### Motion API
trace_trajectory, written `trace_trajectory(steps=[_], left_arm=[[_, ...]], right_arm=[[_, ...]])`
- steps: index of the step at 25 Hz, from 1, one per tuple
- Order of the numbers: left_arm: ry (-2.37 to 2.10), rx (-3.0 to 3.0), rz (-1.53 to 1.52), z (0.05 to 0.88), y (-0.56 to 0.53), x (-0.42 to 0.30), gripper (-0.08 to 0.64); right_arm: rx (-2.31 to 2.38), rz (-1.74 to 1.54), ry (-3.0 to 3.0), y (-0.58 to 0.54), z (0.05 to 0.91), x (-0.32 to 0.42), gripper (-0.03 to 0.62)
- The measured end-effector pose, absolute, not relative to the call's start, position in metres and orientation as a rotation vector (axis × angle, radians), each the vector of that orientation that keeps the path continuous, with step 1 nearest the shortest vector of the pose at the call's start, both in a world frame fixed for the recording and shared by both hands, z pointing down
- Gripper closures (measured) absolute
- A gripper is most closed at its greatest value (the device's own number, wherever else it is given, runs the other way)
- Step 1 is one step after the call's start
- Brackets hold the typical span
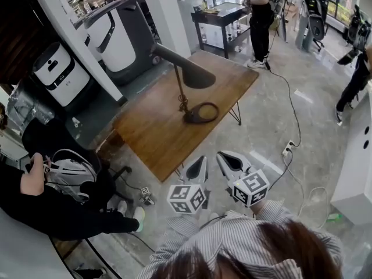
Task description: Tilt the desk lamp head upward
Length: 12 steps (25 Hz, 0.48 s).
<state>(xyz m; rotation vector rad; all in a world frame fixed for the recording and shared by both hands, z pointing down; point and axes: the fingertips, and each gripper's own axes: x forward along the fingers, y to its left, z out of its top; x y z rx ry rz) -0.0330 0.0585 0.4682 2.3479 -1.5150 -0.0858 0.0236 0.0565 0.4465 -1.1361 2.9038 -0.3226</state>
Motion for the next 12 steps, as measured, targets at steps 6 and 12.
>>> trace_trajectory(steps=[6, 12], left_arm=[[-1.548, 2.324, -0.09, 0.477, 0.046, -0.033, 0.554], [-1.639, 2.285, -0.081, 0.488, 0.02, -0.054, 0.554]], right_arm=[[-1.115, -0.183, 2.961, 0.049, 0.454, 0.029, 0.592], [-1.099, -0.215, 2.983, 0.024, 0.471, 0.034, 0.592]])
